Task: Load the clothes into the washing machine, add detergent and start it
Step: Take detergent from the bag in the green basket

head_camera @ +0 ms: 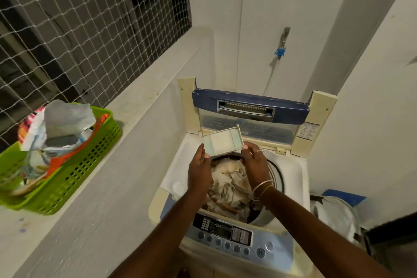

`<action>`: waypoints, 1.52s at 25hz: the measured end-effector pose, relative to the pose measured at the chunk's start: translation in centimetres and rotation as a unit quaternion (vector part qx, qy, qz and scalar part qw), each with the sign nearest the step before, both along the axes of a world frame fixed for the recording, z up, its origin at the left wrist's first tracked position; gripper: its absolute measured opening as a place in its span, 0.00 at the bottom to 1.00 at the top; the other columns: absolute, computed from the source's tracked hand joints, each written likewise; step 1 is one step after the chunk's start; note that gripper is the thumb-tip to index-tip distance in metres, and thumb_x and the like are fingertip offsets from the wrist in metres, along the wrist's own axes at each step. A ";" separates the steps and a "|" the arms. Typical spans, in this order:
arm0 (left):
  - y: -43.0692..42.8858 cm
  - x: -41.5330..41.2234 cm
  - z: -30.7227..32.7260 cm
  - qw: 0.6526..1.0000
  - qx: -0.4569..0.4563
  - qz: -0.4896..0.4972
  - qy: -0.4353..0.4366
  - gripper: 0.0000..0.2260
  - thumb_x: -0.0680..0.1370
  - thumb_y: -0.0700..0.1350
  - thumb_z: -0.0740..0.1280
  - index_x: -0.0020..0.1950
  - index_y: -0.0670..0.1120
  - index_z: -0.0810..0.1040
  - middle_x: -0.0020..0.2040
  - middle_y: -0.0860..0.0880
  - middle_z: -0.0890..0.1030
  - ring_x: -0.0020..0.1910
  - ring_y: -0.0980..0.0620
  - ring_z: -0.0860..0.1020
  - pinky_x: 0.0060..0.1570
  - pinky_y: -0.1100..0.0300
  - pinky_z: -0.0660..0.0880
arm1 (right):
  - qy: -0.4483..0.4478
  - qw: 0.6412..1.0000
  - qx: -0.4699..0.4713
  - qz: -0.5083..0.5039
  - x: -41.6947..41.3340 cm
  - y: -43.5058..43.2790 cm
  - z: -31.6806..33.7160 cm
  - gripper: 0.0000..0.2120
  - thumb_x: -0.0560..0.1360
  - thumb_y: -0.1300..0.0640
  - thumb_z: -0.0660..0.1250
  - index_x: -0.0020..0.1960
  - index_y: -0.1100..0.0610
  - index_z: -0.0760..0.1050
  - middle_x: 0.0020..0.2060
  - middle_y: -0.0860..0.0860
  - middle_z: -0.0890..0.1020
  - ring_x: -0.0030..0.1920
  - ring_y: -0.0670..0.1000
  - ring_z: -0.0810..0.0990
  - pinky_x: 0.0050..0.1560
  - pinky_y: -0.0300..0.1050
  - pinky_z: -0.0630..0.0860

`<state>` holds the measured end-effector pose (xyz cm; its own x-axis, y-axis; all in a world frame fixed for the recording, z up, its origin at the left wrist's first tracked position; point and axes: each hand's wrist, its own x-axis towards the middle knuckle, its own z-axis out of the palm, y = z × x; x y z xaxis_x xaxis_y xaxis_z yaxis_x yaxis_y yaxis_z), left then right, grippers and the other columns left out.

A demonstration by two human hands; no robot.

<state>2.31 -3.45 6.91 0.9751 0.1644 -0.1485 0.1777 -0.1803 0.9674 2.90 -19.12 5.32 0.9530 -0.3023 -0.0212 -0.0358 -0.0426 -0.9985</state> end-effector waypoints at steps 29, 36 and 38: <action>15.8 8.9 10.2 0.979 0.177 0.089 0.047 0.40 0.81 0.49 0.63 0.80 0.37 0.39 0.81 0.39 0.43 0.81 0.43 0.45 0.77 0.53 0.44 | -0.083 0.969 -0.184 0.140 21.4 26.1 9.0 0.21 0.75 0.33 0.60 0.48 0.49 0.81 0.43 0.45 0.84 0.47 0.45 0.81 0.50 0.42 0.75; 16.4 10.1 10.9 0.985 0.052 0.147 0.076 0.42 0.73 0.49 0.67 0.80 0.39 0.48 0.79 0.38 0.57 0.77 0.38 0.59 0.75 0.43 0.59 | -0.041 0.982 -0.144 0.115 19.9 26.5 10.7 0.29 0.72 0.35 0.70 0.63 0.56 0.79 0.54 0.51 0.82 0.56 0.51 0.80 0.62 0.45 0.75; 16.3 9.7 10.9 0.981 0.054 0.174 0.062 0.44 0.67 0.51 0.65 0.79 0.39 0.52 0.77 0.38 0.61 0.75 0.39 0.63 0.74 0.42 0.62 | -0.018 0.987 -0.104 0.120 19.2 26.2 11.1 0.30 0.73 0.36 0.69 0.67 0.54 0.77 0.58 0.49 0.80 0.59 0.50 0.78 0.62 0.42 0.72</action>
<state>12.01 12.88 17.85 0.8328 0.5050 -0.2267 0.3623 -0.1875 0.9130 22.12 7.03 16.39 0.9967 -0.0611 0.0536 0.0367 -0.2502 -0.9675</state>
